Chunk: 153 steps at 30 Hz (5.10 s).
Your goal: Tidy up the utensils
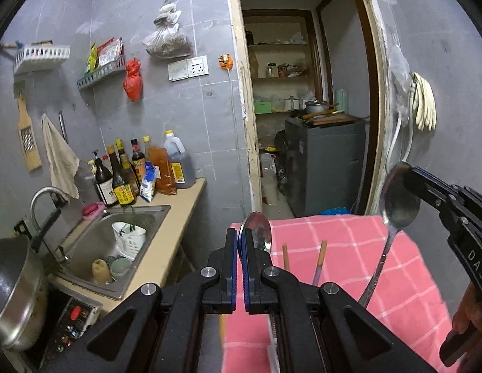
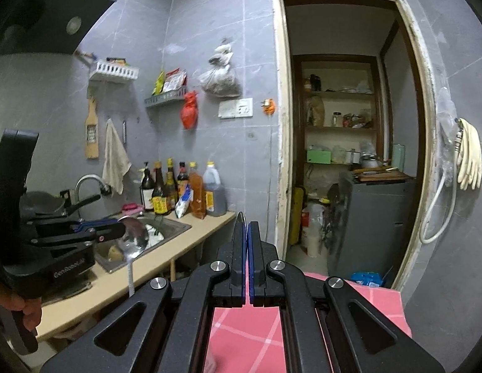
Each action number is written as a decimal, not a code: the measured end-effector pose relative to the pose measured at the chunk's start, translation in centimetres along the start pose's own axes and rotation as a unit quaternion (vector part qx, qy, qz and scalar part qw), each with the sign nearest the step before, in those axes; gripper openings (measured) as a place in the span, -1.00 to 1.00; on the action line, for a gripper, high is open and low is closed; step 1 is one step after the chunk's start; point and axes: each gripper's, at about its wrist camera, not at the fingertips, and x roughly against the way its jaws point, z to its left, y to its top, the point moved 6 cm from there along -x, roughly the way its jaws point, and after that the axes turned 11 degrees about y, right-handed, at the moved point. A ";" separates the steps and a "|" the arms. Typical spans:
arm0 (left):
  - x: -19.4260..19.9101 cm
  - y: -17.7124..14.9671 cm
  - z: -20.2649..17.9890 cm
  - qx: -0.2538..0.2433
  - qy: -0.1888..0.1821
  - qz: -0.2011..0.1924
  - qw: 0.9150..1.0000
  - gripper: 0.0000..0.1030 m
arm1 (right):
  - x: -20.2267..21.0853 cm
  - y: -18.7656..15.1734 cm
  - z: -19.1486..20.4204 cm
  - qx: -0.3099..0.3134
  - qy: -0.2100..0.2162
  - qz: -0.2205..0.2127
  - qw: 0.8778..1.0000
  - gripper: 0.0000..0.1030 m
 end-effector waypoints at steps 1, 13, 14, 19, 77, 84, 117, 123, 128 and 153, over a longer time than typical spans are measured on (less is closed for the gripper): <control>0.0 -0.2 -0.1 -0.005 0.004 -0.004 1.000 -0.94 | -0.2 -0.3 0.3 0.003 0.001 0.003 1.000 -0.97; -0.3 -1.9 -1.1 -0.042 0.034 -0.032 0.998 -0.94 | -0.8 -4.1 1.9 0.010 0.023 0.042 0.999 -0.97; -0.4 -2.2 -1.1 -0.042 0.034 -0.031 0.998 -0.94 | -0.9 -4.5 2.0 0.010 0.024 0.046 0.999 -0.97; -1.1 -3.3 -0.8 -0.030 0.021 -0.018 0.999 -0.94 | -1.0 -5.7 2.2 0.006 0.026 0.060 0.998 -0.97; -2.4 -7.4 0.3 0.106 -0.144 0.088 0.980 -0.25 | -1.3 -9.1 1.3 -0.053 0.017 0.123 0.991 -0.95; -1.6 -7.2 0.8 0.114 -0.147 0.072 0.980 0.06 | 0.1 -8.4 0.6 -0.061 -0.006 0.114 0.992 -0.93; 7.1 -8.6 -1.6 0.108 -0.145 0.007 0.984 0.99 | 15.4 -7.8 -3.5 -0.095 -0.144 0.056 0.983 0.97; 9.3 -9.7 -1.4 0.106 -0.134 0.008 0.985 0.99 | 17.8 -8.4 -3.0 -0.086 -0.138 0.064 0.985 0.97; 11.0 -10.8 -1.2 0.109 -0.124 0.011 0.986 0.99 | 19.5 -9.2 -2.3 -0.087 -0.131 0.074 0.985 0.97; 15.4 -13.7 -0.1 0.091 -0.096 -0.008 0.991 0.99 | 23.4 -11.4 0.2 -0.087 -0.128 0.073 0.985 0.97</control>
